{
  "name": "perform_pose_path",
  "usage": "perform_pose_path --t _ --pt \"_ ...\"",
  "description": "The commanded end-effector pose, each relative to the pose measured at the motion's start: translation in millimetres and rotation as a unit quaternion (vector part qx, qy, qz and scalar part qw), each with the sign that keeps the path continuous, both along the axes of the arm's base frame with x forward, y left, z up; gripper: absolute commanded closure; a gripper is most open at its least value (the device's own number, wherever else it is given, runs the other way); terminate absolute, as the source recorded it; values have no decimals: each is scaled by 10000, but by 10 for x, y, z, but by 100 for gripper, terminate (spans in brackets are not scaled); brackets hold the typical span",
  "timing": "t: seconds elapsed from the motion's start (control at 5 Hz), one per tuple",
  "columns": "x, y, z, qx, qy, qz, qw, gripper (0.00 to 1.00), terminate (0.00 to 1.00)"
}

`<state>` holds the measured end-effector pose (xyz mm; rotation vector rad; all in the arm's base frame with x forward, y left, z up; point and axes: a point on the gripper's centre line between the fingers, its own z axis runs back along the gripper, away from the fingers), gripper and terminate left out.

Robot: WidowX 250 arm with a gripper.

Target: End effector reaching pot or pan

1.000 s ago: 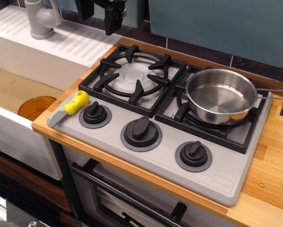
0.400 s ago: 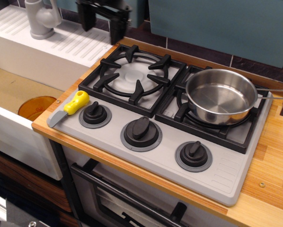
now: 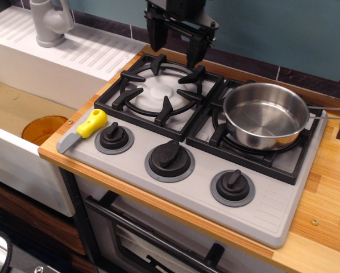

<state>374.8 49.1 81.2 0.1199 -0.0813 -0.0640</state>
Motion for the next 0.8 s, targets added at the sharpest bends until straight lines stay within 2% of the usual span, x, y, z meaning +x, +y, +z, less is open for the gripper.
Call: perform_pose_path --t 0.0,0.4,0.6 --pt "83 -263 142 -58 -208 224 9995 0 0" --pt "-196 -532 347 21 -78 372 9993 0 0" --pt "-195 -685 323 -39 -106 445 9989 0 0"
